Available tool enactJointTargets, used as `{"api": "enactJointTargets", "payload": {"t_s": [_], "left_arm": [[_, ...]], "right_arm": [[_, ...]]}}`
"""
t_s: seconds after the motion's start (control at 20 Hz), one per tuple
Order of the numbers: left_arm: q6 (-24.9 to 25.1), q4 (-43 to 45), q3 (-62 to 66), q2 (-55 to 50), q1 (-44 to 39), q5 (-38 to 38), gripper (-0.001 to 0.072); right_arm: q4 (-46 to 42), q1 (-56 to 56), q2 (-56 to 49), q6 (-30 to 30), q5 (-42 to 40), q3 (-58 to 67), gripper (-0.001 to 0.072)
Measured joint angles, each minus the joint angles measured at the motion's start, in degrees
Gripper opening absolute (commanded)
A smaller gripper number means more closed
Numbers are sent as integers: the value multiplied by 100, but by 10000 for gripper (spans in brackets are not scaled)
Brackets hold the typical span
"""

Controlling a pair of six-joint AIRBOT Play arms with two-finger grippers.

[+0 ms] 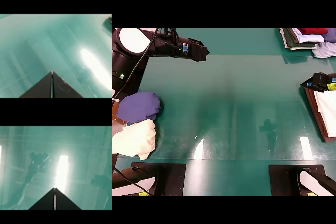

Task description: Fold the shirts.

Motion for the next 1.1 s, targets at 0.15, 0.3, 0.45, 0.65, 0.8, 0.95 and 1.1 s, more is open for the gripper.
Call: {"api": "enactJointTargets", "payload": {"t_s": [0.15, 0.3, 0.45, 0.65, 0.8, 0.95, 1.1], "left_arm": [[0, 0, 0, 0, 0, 9, 31], [0, 0, 0, 0, 0, 11, 32], [0, 0, 0, 0, 0, 11, 32], [0, 0, 0, 0, 0, 11, 31], [0, -13, 0, 0, 0, 26, 31], [4, -2, 0, 24, 81, 133, 31], [-59, 199, -33, 122, 588, -380, 31]], "right_arm": [[0, 0, 0, 0, 4, 0, 19], [0, 0, 0, 0, 20, 0, 19], [2, 0, 0, 0, 46, 0, 19], [4, 0, 0, 2, 138, 0, 19], [4, 0, 0, 2, 219, 0, 19], [7, 0, 0, 2, 284, 0, 19], [9, 0, 0, 2, 328, 0, 19]]}}
